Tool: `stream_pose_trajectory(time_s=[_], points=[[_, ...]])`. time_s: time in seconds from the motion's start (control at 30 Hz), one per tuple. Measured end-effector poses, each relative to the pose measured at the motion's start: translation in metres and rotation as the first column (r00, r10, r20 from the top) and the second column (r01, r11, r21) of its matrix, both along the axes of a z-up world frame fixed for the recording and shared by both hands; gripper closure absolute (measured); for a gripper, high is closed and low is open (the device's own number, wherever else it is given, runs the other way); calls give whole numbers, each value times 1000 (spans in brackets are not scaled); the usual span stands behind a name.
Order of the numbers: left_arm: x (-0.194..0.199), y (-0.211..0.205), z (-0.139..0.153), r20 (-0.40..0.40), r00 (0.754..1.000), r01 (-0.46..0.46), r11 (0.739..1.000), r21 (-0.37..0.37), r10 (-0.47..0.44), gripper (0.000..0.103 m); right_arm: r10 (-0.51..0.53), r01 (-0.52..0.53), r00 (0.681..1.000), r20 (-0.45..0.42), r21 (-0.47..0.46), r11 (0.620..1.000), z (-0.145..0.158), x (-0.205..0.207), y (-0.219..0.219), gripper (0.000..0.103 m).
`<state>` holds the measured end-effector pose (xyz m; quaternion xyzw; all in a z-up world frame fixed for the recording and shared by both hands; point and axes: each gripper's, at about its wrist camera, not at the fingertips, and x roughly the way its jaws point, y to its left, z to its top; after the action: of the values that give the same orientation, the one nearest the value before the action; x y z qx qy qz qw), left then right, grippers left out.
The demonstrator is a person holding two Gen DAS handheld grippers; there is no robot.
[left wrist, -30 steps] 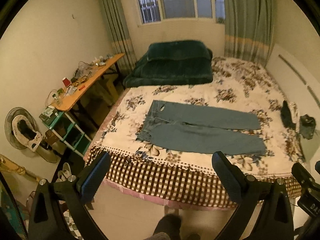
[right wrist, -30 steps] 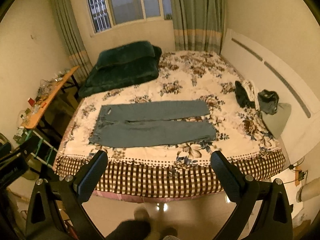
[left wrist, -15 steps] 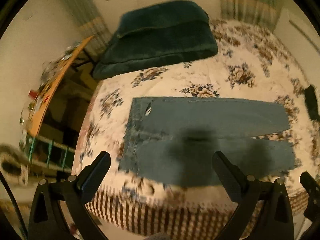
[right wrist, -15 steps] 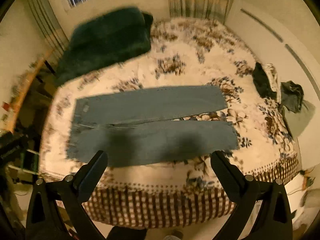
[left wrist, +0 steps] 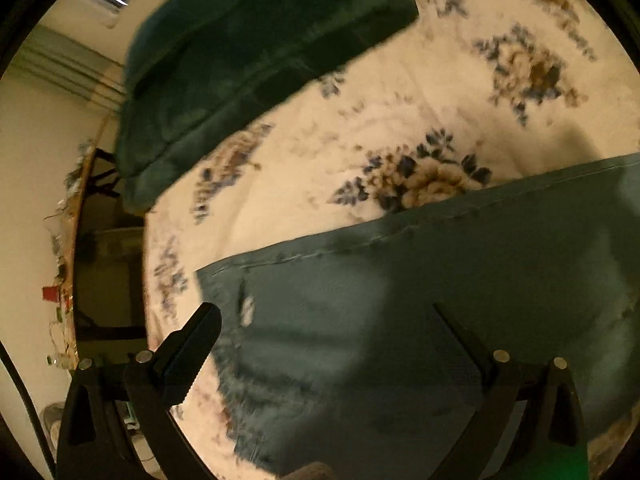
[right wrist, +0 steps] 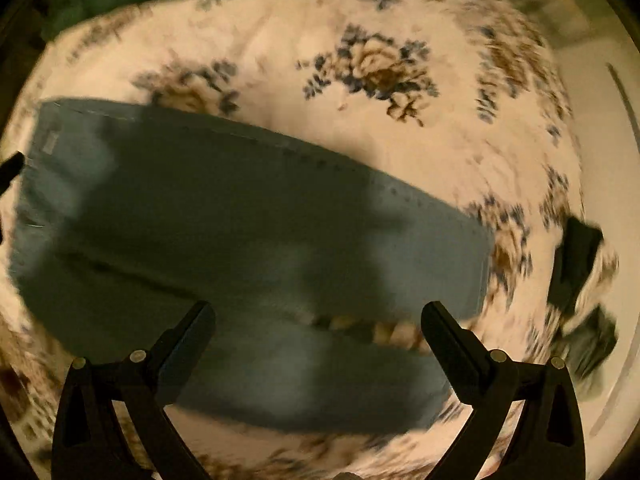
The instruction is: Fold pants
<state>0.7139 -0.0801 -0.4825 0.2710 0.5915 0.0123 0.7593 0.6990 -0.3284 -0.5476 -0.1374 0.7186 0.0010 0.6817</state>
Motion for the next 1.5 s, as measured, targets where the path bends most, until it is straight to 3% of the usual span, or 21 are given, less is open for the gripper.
stream_pose_trajectory(time_s=[0.17, 0.3, 0.43, 0.47, 0.53, 0.57, 0.63, 0.7, 0.77, 1.0, 1.1, 1.13, 1.17, 1.23, 1.3, 1.37, 1.5], points=[[53, -19, -71, -123, 992, 39, 999, 6, -38, 0, 168, -179, 975, -148, -64, 982, -85, 68, -7, 0], [78, -38, -113, -207, 969, 137, 991, -3, -135, 0, 337, -366, 900, -275, -61, 928, -146, 92, 4, 0], [84, -47, -134, -274, 930, 245, 969, -37, -245, 1, 439, -469, 833, -337, -9, 883, -181, 102, 5, 1], [86, -48, -138, -289, 917, 272, 961, -47, -274, 1, 458, -479, 819, -344, 29, 878, -185, 102, 5, 8], [89, -46, -140, -318, 899, 292, 953, -78, -301, 1, 492, -489, 801, -340, 102, 866, -184, 98, 7, 39], [91, -46, -140, -334, 888, 300, 949, -101, -316, 1, 515, -503, 791, -330, 128, 854, -181, 94, 10, 46], [95, -45, -139, -351, 873, 316, 941, -125, -340, 1, 565, -545, 765, -309, 157, 823, -174, 82, 14, 72], [98, -46, -138, -361, 854, 344, 927, -151, -375, 1, 611, -586, 741, -280, 177, 791, -165, 66, 15, 81], [100, -48, -139, -378, 833, 371, 915, -161, -404, 1, 617, -581, 747, -247, 208, 787, -155, 56, 11, 94], [88, -74, -156, -420, 759, 460, 866, -196, -498, 3, 531, -491, 844, -77, 288, 822, -109, 47, -29, 98], [82, -85, -159, -422, 735, 468, 847, -253, -532, 39, 466, -436, 885, -17, 324, 840, -95, 49, -47, 98], [79, -86, -157, -418, 727, 473, 839, -270, -544, 59, 453, -425, 891, -10, 331, 842, -94, 53, -49, 98], [76, -89, -154, -409, 728, 475, 835, -278, -550, 77, 436, -411, 900, -1, 337, 847, -93, 54, -53, 98], [71, -85, -142, -377, 755, 448, 842, -299, -536, 93, 415, -394, 910, 8, 329, 858, -92, 56, -58, 98], [67, -79, -127, -320, 799, 415, 852, -318, -509, 96, 383, -366, 924, 14, 325, 872, -90, 57, -66, 98], [58, -68, -109, -278, 835, 375, 860, -346, -475, 96, 351, -341, 936, 29, 327, 881, -78, 31, -54, 98], [24, -47, -57, -183, 918, 257, 877, -405, -353, 96, 262, -275, 961, 85, 349, 896, -48, 15, -74, 98]])
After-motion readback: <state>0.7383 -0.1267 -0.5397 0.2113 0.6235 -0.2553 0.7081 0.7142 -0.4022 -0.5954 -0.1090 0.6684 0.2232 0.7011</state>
